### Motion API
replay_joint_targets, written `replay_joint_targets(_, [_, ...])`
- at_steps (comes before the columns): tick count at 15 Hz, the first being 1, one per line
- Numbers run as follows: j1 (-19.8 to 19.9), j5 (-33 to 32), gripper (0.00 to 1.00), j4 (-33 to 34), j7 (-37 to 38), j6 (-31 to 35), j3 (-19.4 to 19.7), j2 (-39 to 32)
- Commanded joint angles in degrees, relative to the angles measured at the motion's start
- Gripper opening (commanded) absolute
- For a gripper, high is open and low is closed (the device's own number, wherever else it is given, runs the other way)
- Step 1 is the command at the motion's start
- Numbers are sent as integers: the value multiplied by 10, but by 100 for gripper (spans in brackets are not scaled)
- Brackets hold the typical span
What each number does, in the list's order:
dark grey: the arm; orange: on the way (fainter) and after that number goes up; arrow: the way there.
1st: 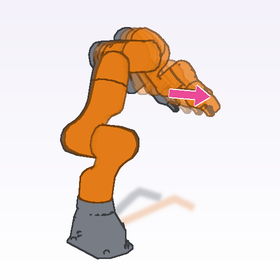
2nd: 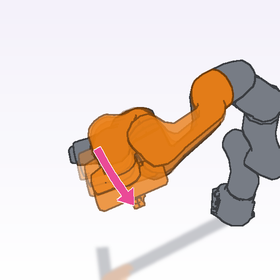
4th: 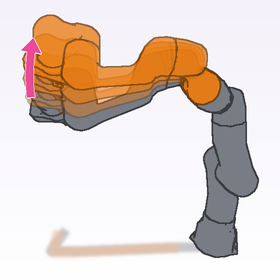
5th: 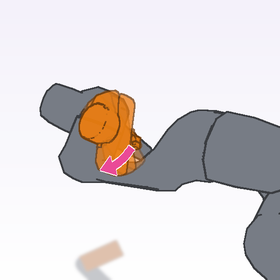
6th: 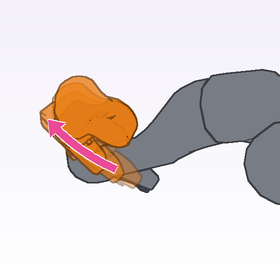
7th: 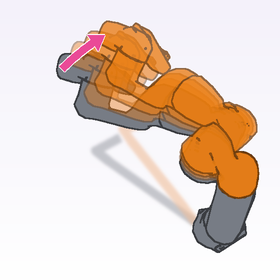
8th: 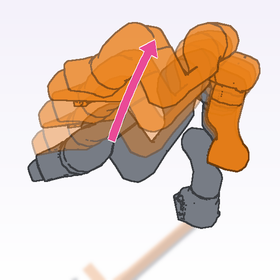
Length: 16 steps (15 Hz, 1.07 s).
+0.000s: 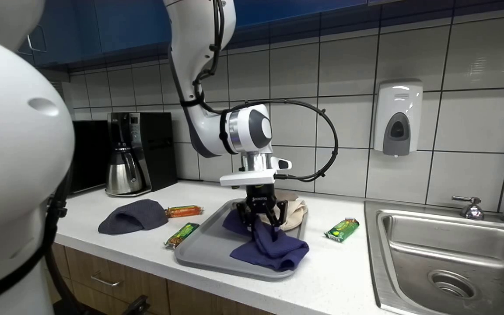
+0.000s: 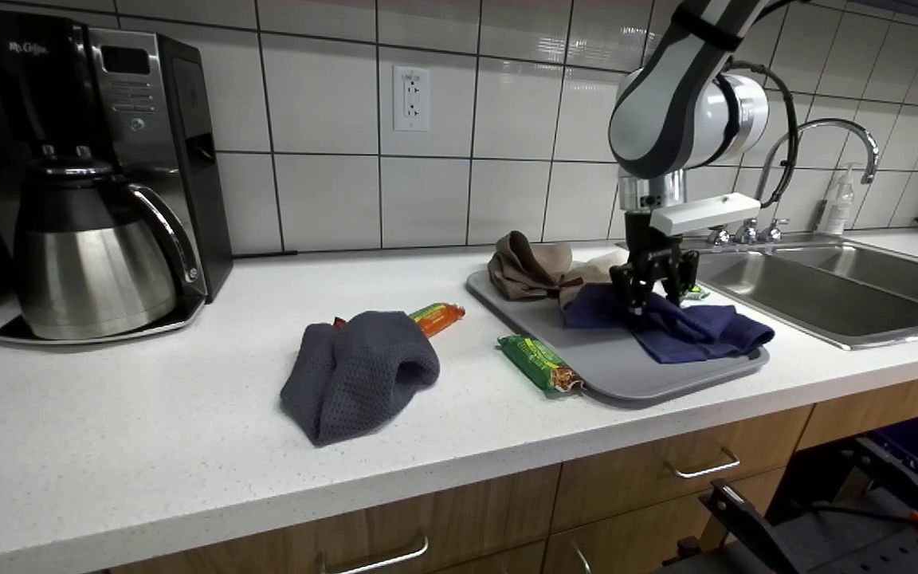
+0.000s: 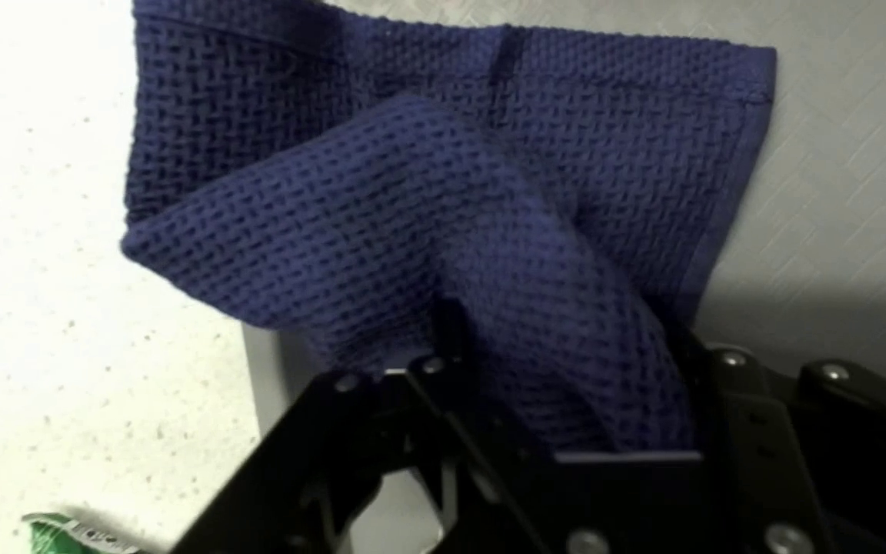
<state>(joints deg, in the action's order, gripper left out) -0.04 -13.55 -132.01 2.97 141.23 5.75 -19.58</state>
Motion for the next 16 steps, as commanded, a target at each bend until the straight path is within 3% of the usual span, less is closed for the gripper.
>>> replay_joint_targets(1, [6, 2, 30, 5, -15, -2, -3, 2])
replay_joint_targets(5, [5, 4, 1, 2, -13, -6, -4, 14])
replay_joint_targets(16, [7, 25, 2, -12, -14, -26, -11, 76])
